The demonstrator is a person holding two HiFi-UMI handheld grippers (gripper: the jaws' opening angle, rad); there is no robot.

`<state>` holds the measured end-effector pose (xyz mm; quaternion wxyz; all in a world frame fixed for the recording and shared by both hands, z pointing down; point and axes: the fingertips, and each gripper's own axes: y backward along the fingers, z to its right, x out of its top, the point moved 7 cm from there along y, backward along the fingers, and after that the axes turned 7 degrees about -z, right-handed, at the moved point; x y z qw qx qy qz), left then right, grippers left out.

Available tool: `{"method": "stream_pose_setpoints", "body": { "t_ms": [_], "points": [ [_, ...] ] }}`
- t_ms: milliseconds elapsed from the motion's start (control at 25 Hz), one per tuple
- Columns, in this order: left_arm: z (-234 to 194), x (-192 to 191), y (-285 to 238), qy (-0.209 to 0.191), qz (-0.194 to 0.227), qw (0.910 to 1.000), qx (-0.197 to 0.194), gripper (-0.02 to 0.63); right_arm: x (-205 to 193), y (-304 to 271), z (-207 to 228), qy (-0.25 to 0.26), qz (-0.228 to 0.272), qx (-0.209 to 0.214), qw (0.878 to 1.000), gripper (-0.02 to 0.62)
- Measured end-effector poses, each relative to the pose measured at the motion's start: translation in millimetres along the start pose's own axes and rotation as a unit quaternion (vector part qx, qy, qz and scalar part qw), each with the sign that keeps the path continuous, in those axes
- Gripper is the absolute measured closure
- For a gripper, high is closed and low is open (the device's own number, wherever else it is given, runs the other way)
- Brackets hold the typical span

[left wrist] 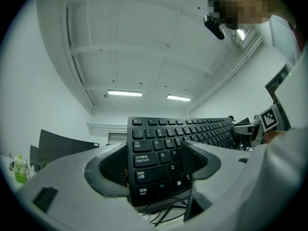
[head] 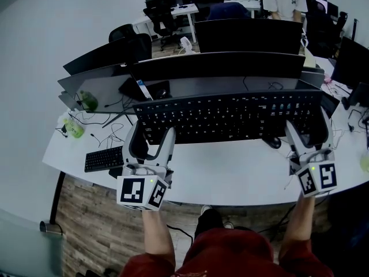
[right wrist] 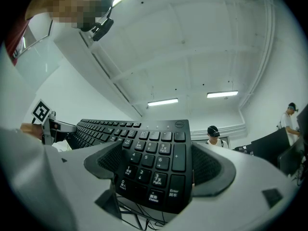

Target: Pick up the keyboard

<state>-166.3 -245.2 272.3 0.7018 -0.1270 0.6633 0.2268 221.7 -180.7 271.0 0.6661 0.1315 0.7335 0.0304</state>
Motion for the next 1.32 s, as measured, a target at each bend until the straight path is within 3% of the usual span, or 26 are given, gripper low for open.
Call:
{"method": "stream_pose_setpoints", "body": {
  "t_ms": [1320],
  "points": [
    [-1.1,0.0,-1.6,0.005,-0.008,0.9999,-0.005,0.275,2.2,1.4,-0.7,0.001,-0.004,-0.005,1.0,0.166]
  ]
}}
